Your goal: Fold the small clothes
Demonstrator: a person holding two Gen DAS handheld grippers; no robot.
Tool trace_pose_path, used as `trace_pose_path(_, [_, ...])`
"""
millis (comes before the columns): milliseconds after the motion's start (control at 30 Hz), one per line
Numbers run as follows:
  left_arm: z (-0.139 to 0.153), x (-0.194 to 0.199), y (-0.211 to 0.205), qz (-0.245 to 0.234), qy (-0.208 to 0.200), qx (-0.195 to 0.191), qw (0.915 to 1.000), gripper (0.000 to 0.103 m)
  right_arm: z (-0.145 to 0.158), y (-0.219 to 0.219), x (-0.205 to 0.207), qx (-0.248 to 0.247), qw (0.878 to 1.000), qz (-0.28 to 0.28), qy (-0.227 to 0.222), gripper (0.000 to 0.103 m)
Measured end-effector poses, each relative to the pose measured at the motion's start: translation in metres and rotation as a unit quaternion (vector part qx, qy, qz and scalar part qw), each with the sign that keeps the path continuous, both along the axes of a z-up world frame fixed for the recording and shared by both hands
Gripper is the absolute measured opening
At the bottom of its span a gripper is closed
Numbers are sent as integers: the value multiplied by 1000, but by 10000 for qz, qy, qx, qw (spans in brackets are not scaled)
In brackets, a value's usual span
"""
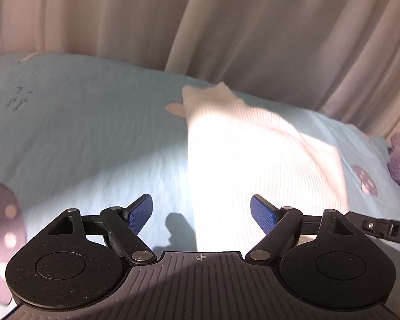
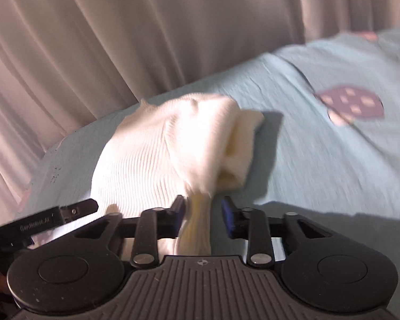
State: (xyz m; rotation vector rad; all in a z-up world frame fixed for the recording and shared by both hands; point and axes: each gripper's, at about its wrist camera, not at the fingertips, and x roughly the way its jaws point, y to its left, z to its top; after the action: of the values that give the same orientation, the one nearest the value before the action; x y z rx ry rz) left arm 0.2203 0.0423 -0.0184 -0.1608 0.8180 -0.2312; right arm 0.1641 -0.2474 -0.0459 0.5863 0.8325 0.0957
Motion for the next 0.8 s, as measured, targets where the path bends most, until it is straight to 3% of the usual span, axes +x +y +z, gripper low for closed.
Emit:
trace_pose_path(100, [-2, -35, 2, -294, 71, 162, 9994, 85, -19, -12, -11, 1037, 9942, -86, 266, 41])
trace_pose_path(267, [-19, -53, -14, -743, 209, 478, 9959, 84, -37, -5, -2, 1960, 9799, -171, 331, 37])
trace_pose_path(333, [-22, -51, -21, -786, 122, 508, 9955, 84, -36, -2, -1, 1998, 9791, -254, 282, 18])
trace_pose_path(400, [-23, -46, -27, -680, 66, 585, 9959, 84, -38, -6, -3, 2470, 9686, -259, 138, 13])
trace_pose_path(433, [-25, -41, -27, -582, 54, 612, 9964, 83, -37, -10, -5, 2465, 9686, -320, 95, 12])
trace_pose_path(500, [-25, -39, -24, -232, 102, 731, 9970, 84, -29, -9, -6, 1424, 9884, -492, 183, 10])
trace_pose_path(567, [-24, -40, -14, 140, 266, 737, 9968, 85, -21, -4, -8, 440, 9979, -461, 106, 10])
trace_pose_path(700, [-13, -44, 7, 381, 669, 713, 9945, 81, -7, 6, -7, -49, 9996, -272, 103, 10])
trace_pose_path(800, [10, -53, 18, 456, 371, 482, 9971, 81, 13, 12, -13, -556, 9980, -282, -116, 11])
